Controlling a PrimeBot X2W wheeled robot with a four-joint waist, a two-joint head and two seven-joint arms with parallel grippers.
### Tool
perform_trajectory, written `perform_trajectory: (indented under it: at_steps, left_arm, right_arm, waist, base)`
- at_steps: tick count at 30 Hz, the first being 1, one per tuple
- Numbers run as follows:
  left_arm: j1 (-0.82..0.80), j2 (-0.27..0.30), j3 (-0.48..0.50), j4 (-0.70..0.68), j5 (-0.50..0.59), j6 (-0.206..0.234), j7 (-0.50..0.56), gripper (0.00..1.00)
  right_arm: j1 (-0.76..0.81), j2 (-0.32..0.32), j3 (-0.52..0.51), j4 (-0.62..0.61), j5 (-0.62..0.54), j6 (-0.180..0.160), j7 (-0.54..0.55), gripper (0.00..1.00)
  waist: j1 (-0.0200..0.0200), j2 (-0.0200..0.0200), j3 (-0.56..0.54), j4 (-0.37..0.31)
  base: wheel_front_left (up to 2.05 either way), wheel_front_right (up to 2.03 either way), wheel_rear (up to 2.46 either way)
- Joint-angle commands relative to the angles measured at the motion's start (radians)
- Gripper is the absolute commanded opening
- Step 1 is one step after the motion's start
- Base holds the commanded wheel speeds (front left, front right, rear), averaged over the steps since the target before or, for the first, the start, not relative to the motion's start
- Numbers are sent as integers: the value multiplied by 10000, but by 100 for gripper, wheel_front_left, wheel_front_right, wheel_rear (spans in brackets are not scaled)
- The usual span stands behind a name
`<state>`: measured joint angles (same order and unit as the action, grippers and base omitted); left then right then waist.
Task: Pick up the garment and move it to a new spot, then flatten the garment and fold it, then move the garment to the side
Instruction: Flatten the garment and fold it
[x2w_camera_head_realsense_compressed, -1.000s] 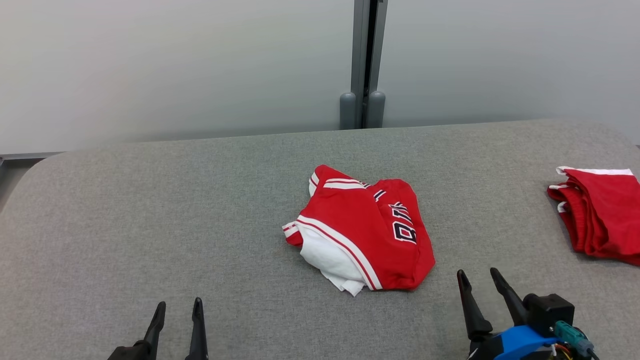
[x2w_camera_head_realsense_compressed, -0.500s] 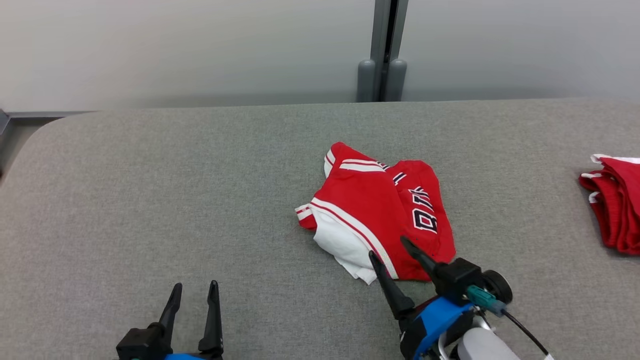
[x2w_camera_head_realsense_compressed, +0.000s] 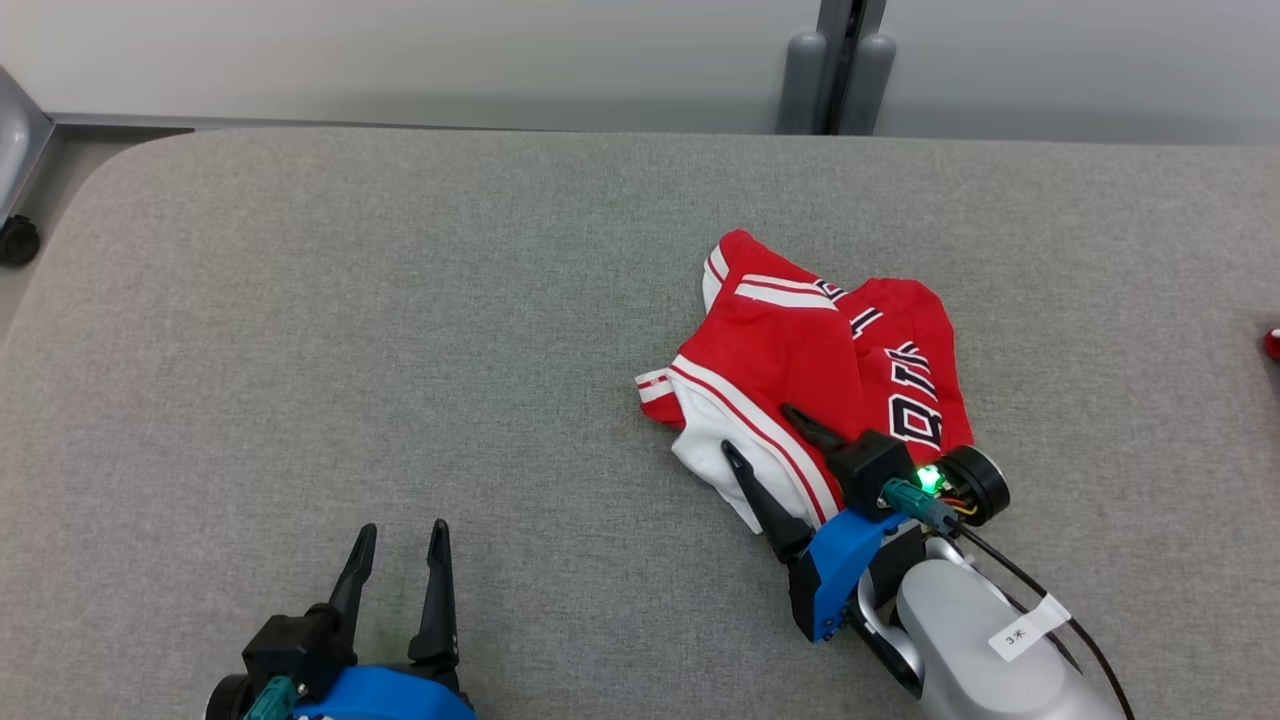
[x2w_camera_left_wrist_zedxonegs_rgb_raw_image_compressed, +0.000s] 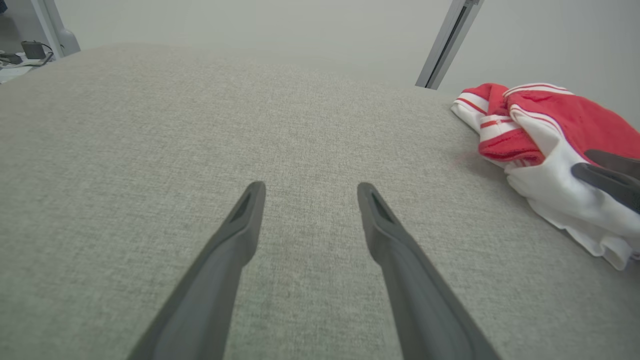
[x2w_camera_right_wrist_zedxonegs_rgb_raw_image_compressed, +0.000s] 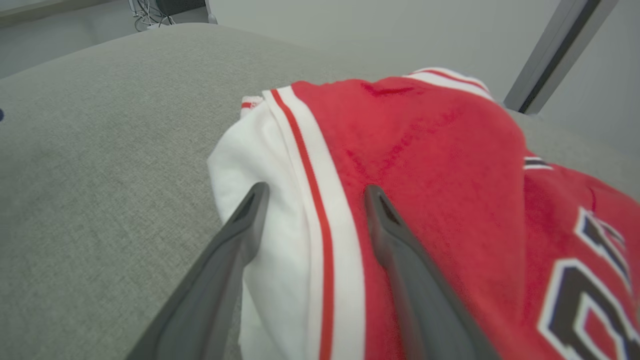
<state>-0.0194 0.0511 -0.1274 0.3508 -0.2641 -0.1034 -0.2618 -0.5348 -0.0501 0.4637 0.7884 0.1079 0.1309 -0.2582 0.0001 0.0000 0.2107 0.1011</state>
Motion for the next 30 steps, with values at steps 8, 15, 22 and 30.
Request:
perform_trajectory:
  at_steps: [8, 15, 22, 30]
  left_arm:
    - [-376, -5, -84, -37, -72, 35, -43, 100]
    - [-402, -4, -172, 87, -171, 34, -43, 100]
    - [-411, -4, -250, 164, -219, 0, -43, 100]
    - [-308, -4, -513, 289, -305, -75, -43, 100]
  right_arm:
    - [-238, -25, -253, 274, 193, -3, -70, 90]
    - [-94, -23, -364, 113, 318, -3, -76, 0]
    - [0, -16, -224, -1576, 479, -1, -78, 0]
    - [-1460, -29, 816, -4344, 1832, -1, -79, 0]
  waist:
    - [-1, 0, 270, -122]
    - [-1, 0, 266, -225]
    - [-1, 0, 151, -168]
    - [-1, 0, -143, 302]
  base:
    - [0, 0, 0]
    - [0, 0, 0]
    - [0, 0, 0]
    - [0, 0, 0]
